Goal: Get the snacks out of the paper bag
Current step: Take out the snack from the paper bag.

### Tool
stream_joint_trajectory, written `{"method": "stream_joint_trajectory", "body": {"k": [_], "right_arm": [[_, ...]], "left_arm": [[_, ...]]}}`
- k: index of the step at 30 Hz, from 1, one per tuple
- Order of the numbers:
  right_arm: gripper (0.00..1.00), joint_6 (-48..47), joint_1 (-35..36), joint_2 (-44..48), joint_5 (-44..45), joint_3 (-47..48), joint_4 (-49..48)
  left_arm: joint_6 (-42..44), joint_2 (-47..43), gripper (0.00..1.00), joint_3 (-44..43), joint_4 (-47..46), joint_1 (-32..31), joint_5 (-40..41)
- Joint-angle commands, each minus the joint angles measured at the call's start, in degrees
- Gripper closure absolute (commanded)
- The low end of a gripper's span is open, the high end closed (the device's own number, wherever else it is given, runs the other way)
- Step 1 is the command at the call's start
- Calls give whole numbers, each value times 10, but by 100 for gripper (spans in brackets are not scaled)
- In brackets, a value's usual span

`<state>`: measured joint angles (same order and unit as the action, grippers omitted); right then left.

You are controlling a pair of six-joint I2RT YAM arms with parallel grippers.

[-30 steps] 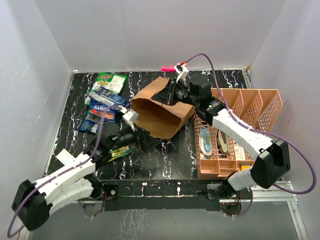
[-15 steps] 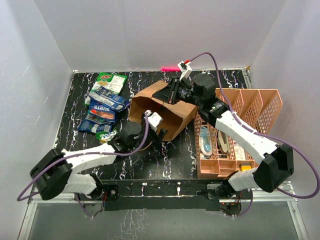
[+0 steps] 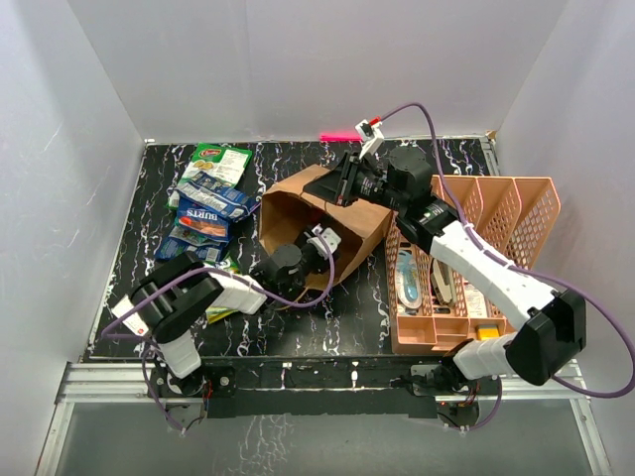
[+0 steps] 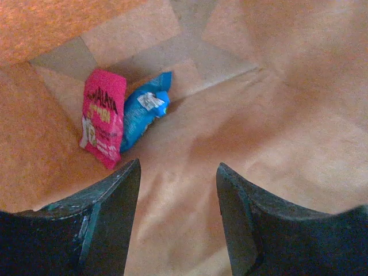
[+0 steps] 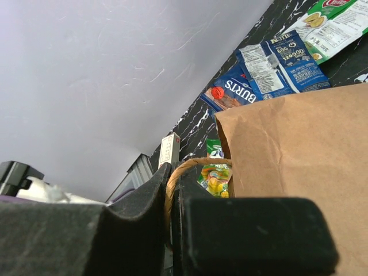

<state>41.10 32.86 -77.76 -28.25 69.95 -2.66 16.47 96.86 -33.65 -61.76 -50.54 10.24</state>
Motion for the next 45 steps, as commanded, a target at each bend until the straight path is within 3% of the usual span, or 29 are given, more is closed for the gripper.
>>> {"method": "stream_joint_trajectory", "body": {"k": [1,5,8,14,19,22,25,28,31,36,45], "right_arm": [[92,2,-1,39,4,10,-22],[92,1,-1,42,1,11,-19],[92,-1,-1,40,-2,16,-11],[92,-5,-2,46,0,17,1],[92,-7,-2,54,-3,6,8],[92,-3,-1,56,-7,-4,9],[92,-1,-1,57,-11,-7,10],[92,-3,-1,59,-6,-4,15],[92,-6,-1,61,3,-1,17],[92,3,-2,54,5,4,8],[92,48,-1,31,-11,20,-31]], "left_arm": [[37,40,47,-44,-85,26,15],[36,83,50,-75,-96,52,6],[64,118,43,-109,-95,56,28],[69,177,44,-164,-68,88,37],[81,211,49,-199,-52,112,52],[81,220,58,-219,-60,125,49],[71,220,65,-240,-56,129,31],[42,210,65,-239,-61,128,-10],[1,187,61,-212,-79,128,-46],[-46,161,44,-154,-126,122,-83],[10,198,26,-118,-229,81,-24]]}}
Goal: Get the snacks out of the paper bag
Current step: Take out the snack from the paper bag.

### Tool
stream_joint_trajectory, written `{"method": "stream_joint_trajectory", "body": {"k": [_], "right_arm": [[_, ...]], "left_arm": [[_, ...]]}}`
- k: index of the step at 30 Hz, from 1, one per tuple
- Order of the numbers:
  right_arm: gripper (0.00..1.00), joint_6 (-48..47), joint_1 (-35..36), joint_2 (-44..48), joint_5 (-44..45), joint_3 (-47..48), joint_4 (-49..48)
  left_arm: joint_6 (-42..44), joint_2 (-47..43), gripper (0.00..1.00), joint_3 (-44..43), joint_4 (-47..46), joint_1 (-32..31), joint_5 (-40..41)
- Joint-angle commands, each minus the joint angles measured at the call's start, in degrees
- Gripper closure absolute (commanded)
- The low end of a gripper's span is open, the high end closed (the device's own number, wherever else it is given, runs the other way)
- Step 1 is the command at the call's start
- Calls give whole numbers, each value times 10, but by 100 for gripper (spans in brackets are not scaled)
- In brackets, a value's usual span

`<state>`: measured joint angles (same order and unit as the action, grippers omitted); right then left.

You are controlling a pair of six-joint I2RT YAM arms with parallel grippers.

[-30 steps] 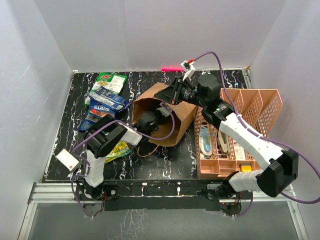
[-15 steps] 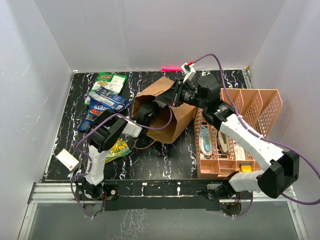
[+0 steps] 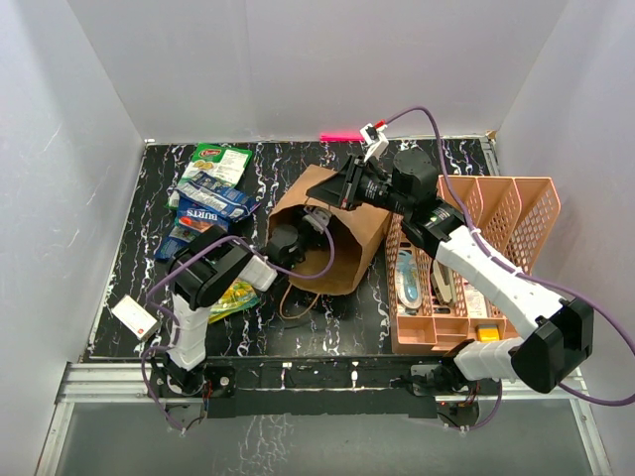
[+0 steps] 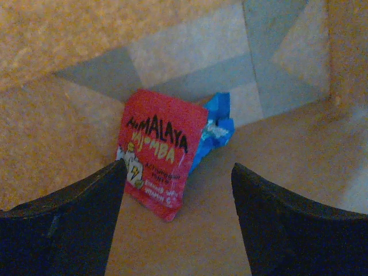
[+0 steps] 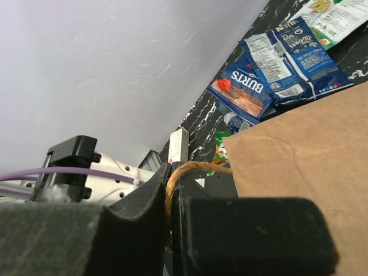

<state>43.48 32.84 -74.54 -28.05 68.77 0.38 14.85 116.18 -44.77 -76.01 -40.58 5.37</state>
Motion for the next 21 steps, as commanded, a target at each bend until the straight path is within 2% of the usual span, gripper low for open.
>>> {"method": "stream_joint_trajectory", "body": {"k": [1,5,9,13,16,21], "right_arm": [[92,26,-1,-3,-19,35,-61],[92,34,0,-1,-31,36,-60],[92,37,0,8,-31,37,-53],[92,31,0,21,-21,36,-41],[92,29,0,25,-21,34,-37],[92,22,0,27,-21,37,-25]], "left_arm": [[40,13,23,-13,-100,-25,43],[98,70,18,-72,-102,-39,118],[156,119,21,-140,-78,-38,183],[206,152,36,-185,-70,-35,232],[217,164,51,-207,-72,-25,233],[202,146,67,-222,-40,-8,205]]}}
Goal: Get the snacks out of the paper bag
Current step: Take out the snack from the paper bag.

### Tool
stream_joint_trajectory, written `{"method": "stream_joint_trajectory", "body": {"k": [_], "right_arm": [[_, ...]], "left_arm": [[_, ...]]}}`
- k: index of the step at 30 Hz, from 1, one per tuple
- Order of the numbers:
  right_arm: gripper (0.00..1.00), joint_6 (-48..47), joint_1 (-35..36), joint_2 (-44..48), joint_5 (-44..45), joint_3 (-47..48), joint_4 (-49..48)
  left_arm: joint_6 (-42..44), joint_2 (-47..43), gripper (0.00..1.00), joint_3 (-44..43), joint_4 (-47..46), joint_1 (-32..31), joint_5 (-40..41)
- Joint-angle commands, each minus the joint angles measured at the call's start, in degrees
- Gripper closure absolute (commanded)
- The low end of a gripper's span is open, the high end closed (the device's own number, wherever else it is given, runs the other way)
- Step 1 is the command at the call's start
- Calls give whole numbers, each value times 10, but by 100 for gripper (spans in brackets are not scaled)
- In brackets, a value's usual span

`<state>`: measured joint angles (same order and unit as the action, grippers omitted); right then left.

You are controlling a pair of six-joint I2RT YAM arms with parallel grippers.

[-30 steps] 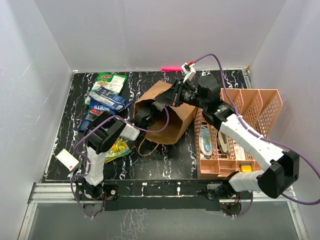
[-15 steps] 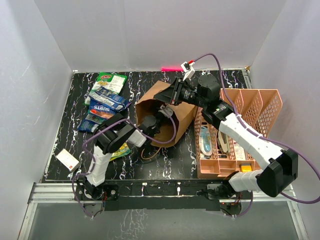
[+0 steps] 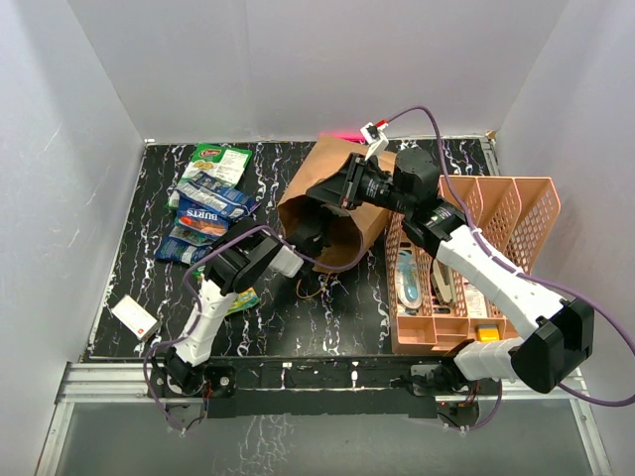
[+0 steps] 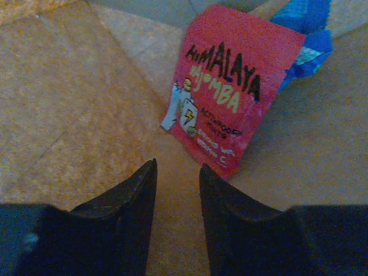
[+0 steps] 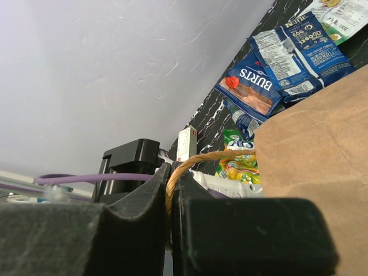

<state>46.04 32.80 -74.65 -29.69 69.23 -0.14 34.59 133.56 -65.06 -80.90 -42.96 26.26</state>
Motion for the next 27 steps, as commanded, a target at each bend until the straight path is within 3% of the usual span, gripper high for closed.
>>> {"method": "stream_joint_trajectory", "body": {"k": [1,9,14,19,27], "right_arm": [[92,-5,0,29,-4,32,-19],[92,-37,0,25,25,44,-2],[92,-44,-2,18,28,46,-1],[92,-43,-2,16,22,38,-3],[92,-40,-2,12,18,44,-5]], "left_arm": [[-4,-37,69,-15,13,18,-15],[-123,-147,83,90,52,21,-147],[-178,-191,85,145,79,18,-209],[-191,-217,82,187,80,12,-222],[-198,-226,67,217,57,-10,-219]]}}
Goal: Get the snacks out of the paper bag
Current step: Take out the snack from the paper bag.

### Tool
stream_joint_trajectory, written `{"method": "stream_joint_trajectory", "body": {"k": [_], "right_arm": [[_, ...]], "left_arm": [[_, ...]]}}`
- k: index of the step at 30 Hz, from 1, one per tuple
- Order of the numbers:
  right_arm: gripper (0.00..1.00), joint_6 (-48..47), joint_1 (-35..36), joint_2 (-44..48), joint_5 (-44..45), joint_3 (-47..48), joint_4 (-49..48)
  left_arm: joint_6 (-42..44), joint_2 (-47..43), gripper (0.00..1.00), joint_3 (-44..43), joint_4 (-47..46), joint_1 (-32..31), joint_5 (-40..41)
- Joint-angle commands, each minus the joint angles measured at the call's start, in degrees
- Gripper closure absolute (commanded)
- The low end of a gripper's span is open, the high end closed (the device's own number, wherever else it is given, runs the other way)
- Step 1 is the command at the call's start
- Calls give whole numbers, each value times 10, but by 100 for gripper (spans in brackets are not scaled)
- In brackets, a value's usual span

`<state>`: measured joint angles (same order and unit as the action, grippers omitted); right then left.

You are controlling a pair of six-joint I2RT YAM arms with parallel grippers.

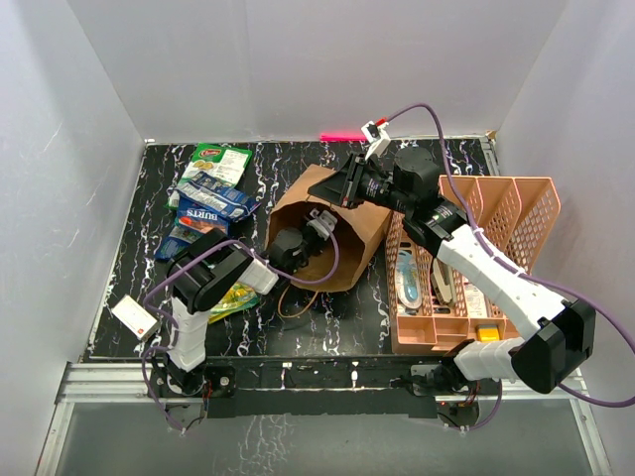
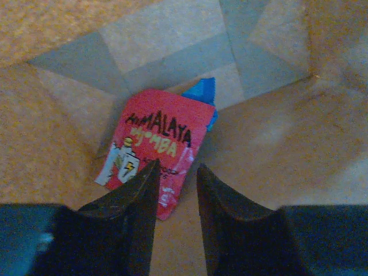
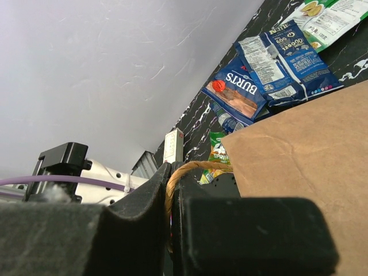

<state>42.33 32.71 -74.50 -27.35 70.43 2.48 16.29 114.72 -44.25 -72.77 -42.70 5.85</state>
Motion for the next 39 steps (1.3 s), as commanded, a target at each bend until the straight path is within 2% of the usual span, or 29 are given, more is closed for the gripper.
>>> {"method": "stream_joint_trajectory", "body": {"k": [1,7,13,23,26,28,34,39], "right_arm": [[92,-3,-1,9,-7,34,-32],[92,-2,-1,2,-29,43,-34],[92,4,0,4,-39,45,-38],[92,22,2,6,-52,50,-47],[92,22,2,10,-49,52,-44],[92,22,1,12,-50,50,-43],[92,29,1,12,-51,50,-44],[92,31,1,14,-50,48,-42]], "left_arm": [[-14,-39,65,13,-29,-17,-13],[-8,-42,46,22,-46,-33,13],[39,-1,32,-29,-28,-38,77],[143,110,25,-155,53,-36,119],[149,126,23,-179,77,-32,134],[155,132,23,-184,59,-30,149],[133,121,22,-204,56,-27,114],[108,119,19,-233,59,-32,138]]}}
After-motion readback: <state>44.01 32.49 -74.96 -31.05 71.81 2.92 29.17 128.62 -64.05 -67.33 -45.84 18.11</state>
